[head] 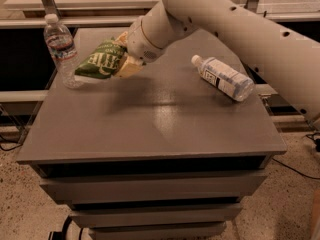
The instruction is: Move green jalapeno chip bag near water bottle
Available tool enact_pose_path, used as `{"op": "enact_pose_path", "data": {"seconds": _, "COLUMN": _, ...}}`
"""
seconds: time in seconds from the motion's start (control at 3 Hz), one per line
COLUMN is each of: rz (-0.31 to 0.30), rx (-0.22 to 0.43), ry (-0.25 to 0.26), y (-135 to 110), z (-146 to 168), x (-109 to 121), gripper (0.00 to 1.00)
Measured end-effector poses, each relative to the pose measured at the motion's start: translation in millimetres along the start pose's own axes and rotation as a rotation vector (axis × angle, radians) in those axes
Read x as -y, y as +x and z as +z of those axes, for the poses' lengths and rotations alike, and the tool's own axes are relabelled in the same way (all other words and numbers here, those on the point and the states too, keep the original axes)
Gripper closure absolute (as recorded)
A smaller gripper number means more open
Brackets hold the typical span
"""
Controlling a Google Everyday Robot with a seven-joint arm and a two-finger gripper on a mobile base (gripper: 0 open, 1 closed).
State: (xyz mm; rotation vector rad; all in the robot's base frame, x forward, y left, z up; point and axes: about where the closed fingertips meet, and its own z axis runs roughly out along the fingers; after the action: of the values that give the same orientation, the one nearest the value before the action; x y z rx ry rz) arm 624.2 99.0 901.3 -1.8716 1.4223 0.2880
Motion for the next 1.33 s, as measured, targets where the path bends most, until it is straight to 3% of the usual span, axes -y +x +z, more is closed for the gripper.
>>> {"op": "enact_pose_path", "data": {"seconds": 0.33, "rz": -0.021, "rx": 0.0, "ry": 0.009, "y": 0, "z": 15, "x": -2, "gripper": 1.0}}
{"op": "enact_pose_path", "data": {"seconds": 0.67, "rz": -0.026, "rx": -0.011, "ry": -0.006, "y": 5, "z": 29, "x": -6, "gripper": 0.82}}
{"op": "enact_pose_path", "data": {"seconds": 1.33, "rz": -0.038, "rx": -0.006, "ry": -0.033, "y": 2, "z": 41, "x": -14, "gripper": 0.36}}
